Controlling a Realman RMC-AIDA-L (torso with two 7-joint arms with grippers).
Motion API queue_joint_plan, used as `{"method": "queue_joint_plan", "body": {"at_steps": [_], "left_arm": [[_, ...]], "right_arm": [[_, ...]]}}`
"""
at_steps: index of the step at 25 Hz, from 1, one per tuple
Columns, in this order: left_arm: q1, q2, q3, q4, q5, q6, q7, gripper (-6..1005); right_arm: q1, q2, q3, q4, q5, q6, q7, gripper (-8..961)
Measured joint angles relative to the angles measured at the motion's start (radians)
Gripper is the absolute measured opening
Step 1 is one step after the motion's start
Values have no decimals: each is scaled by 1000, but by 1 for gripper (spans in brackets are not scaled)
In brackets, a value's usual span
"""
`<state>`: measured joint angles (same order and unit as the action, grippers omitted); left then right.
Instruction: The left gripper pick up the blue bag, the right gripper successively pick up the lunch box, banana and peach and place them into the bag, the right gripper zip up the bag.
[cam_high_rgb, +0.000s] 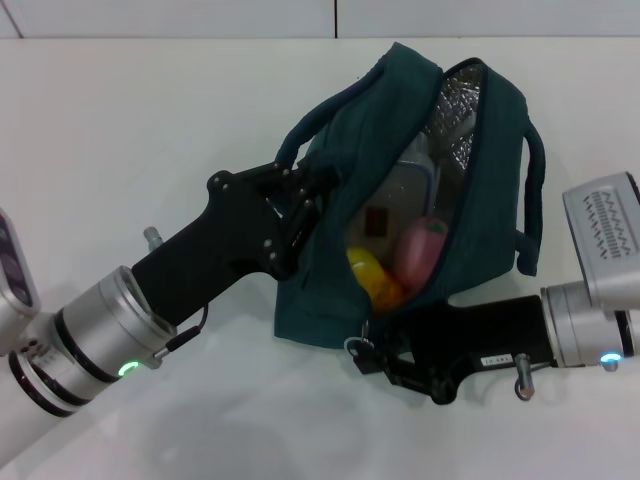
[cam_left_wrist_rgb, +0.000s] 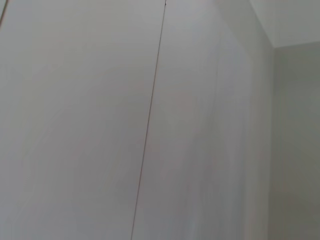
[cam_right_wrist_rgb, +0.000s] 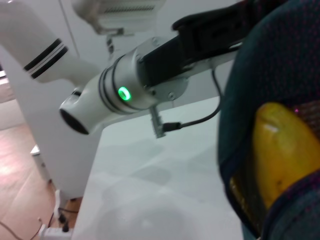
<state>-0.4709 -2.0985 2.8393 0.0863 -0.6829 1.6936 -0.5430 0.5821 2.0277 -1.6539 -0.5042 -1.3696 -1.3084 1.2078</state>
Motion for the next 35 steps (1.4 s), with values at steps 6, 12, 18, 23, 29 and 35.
{"method": "queue_joint_plan", "body": {"at_steps": [6, 12, 18, 23, 29, 35], "left_arm": [[3, 0, -1, 1, 0, 0, 3, 140], [11, 0, -8, 1, -8, 0, 62, 142], [18, -2, -9, 1, -71, -7, 74, 144], [38, -1, -9, 1, -150, -12, 72, 189], [77, 5, -9, -9, -181, -6, 72, 520], [118, 9, 0, -67, -149, -3, 68, 594]], "right_arm": [[-7, -1, 11, 1, 52, -4, -36, 60], [-28, -4, 12, 0, 124, -30, -137, 20], [-50, -6, 26, -1, 191, -54, -224, 14], [-79, -6, 71, -9, 218, -88, -278, 14], [-79, -3, 77, -14, 265, -86, -308, 14], [-73, -3, 77, -18, 328, -77, -312, 14]]}}
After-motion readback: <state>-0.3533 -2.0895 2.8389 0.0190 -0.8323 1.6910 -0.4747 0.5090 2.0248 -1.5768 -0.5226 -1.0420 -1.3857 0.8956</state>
